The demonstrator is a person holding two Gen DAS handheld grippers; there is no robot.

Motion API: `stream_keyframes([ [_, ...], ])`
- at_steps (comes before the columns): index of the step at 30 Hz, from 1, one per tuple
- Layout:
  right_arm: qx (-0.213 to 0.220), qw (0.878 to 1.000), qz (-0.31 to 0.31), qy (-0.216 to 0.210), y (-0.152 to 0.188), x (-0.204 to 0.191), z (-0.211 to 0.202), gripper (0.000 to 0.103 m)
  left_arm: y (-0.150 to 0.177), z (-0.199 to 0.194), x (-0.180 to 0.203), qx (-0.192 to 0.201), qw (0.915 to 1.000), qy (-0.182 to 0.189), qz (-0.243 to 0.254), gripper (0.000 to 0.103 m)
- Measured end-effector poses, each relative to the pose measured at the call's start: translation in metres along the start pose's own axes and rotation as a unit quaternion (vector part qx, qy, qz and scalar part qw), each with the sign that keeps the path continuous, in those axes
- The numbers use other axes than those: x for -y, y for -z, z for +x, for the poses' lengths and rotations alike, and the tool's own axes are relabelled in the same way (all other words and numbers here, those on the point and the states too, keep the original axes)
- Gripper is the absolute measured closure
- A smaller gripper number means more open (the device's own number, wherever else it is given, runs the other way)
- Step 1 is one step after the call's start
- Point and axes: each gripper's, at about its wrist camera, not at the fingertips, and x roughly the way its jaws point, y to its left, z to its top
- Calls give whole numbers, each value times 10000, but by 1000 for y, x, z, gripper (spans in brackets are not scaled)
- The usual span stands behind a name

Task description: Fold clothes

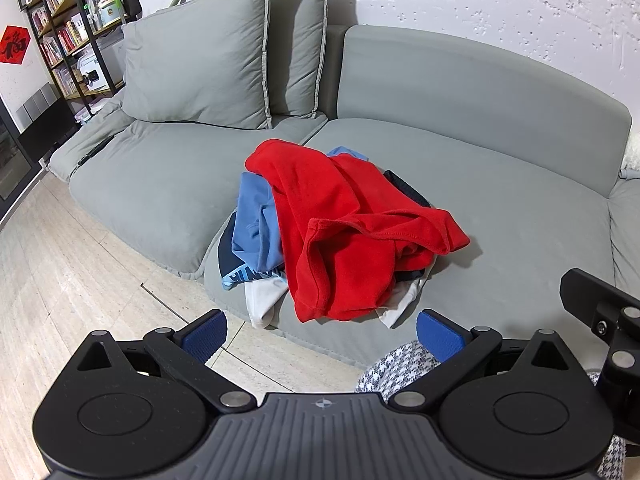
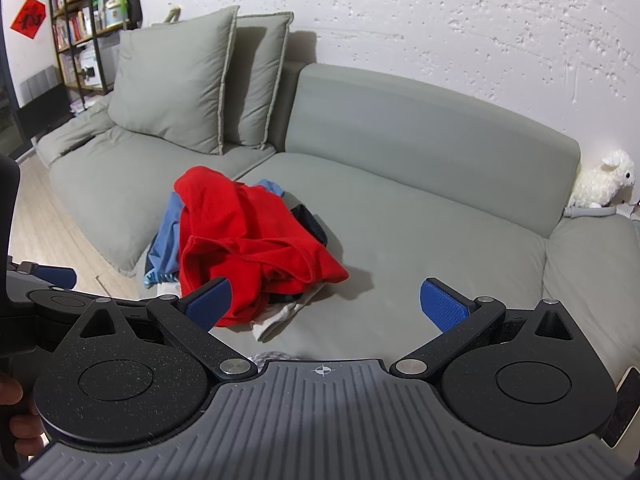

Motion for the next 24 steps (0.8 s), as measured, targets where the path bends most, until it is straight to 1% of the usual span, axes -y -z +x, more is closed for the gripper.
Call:
stream_keyframes([
  [24, -36, 10000, -39, -2, 1, -1, 2, 0, 2, 6, -2, -55, 10000, -29, -16, 1],
])
